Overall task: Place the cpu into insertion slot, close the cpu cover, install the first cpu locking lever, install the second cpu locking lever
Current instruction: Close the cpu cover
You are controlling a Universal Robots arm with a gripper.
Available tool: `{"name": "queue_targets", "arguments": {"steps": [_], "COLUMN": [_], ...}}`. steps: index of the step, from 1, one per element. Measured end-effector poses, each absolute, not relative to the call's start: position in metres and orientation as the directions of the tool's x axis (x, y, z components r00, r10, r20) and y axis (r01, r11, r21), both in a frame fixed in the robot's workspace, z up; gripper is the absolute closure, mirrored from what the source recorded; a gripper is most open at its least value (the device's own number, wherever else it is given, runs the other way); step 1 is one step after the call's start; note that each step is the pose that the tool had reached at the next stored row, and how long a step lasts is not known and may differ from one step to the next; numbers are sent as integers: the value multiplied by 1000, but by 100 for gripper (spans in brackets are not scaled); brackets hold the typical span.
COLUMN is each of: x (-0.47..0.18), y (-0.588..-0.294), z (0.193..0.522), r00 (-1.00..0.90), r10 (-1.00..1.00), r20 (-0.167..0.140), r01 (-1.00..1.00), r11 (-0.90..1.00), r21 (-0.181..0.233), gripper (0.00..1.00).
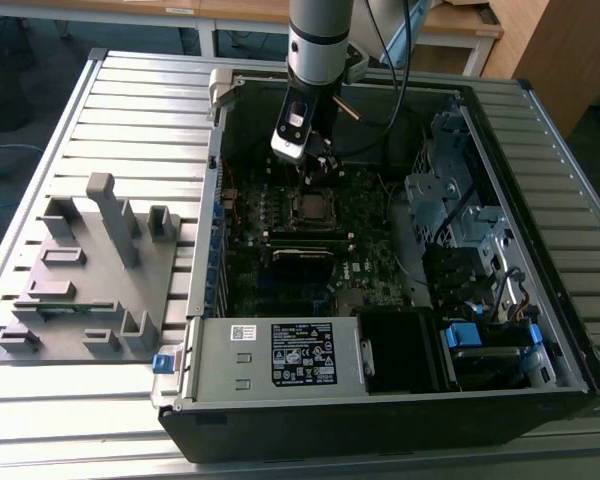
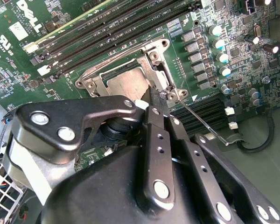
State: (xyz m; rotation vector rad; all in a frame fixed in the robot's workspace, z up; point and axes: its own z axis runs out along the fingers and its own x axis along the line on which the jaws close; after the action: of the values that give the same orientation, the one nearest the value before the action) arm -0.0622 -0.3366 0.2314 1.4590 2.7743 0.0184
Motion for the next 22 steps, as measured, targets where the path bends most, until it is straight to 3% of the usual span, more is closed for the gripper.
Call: {"name": "queue_targets", "arguments": {"steps": [22], "x": [-62], "y": [-337], "z": [230], "r00": [-698], "r10": [716], "r20": [-1], "r01": [716], "r11": [698], "r21": [14], "gripper": [90]}}
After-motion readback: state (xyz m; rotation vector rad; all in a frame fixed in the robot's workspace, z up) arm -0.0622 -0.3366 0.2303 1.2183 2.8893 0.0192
